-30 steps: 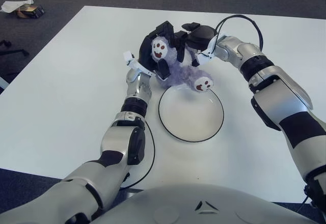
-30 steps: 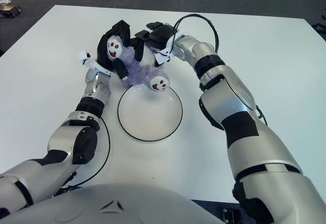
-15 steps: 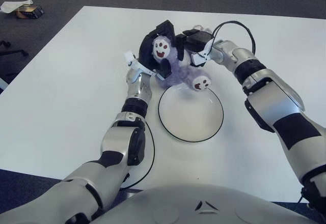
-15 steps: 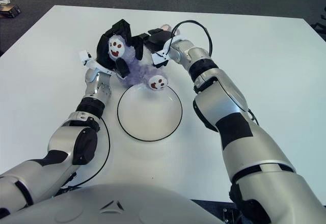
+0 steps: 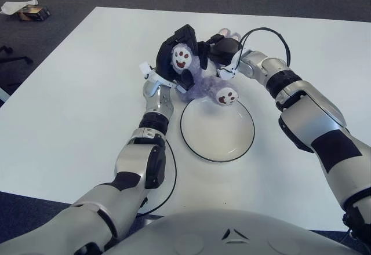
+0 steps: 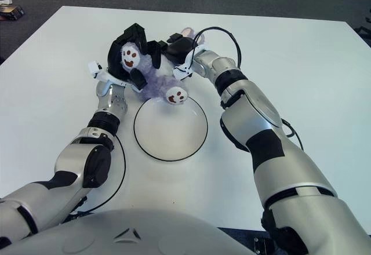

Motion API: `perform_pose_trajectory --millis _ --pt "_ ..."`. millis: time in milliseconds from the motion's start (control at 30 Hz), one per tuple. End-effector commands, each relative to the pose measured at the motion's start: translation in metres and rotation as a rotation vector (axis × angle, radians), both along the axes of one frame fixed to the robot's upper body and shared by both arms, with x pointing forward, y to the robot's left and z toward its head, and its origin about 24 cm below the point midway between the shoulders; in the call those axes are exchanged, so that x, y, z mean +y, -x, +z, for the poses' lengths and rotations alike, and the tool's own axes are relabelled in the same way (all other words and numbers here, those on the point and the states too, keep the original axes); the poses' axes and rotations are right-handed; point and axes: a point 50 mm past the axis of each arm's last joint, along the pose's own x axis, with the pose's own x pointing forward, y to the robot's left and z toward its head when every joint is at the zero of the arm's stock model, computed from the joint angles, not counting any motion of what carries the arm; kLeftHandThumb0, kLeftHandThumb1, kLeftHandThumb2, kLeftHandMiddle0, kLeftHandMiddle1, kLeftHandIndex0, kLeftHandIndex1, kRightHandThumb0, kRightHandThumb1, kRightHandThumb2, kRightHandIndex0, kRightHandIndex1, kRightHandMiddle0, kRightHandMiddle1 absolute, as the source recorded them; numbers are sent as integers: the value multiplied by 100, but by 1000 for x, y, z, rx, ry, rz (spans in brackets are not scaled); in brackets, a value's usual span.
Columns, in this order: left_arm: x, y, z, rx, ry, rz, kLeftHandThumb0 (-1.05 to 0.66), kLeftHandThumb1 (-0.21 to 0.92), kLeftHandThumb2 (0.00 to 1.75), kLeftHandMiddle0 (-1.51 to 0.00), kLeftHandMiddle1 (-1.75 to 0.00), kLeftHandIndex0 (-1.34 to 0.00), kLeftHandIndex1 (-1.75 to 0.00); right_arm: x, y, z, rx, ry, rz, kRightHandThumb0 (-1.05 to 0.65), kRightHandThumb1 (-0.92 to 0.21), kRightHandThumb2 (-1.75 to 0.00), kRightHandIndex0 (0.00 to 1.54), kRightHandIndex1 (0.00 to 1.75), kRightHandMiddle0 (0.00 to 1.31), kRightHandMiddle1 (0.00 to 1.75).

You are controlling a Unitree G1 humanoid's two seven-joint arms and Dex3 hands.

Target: Put the doll into the plate.

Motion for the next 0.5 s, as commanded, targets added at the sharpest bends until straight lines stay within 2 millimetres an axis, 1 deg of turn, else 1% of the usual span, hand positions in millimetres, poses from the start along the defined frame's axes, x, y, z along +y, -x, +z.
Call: perform_pose_trajectory --millis 0,33,67,200,400,467 --pt "-8 1 3 1 1 0 0 -14 175 -101 -153 -75 -175 -9 6 -22 79 46 -15 -60 -24 -98 0 74 0 97" --pt "-8 1 3 -2 -5 6 0 -14 175 -101 -153 -75 -175 -9 6 -23 83 40 -19 -60 -24 -98 0 76 0 97" --pt "-8 1 3 -3 -9 11 0 -14 175 -101 -153 -75 -175 -10 6 -24 86 36 -21 -60 -24 -98 0 82 0 98" --pt "-8 1 4 -1 -43 37 0 -14 175 -102 -151 -75 -175 -10 8 -29 116 12 -40 -61 -24 -97 0 98 0 102" --pt "-8 1 5 -1 -58 51 0 -15 175 -102 -151 -75 -175 -10 10 -35 136 3 -50 -62 -25 -97 0 103 0 102" --pt "-8 2 5 -12 -50 59 0 -15 175 -102 -151 -75 -175 -11 10 -36 133 -1 -53 -61 -24 -97 0 106 0 104"
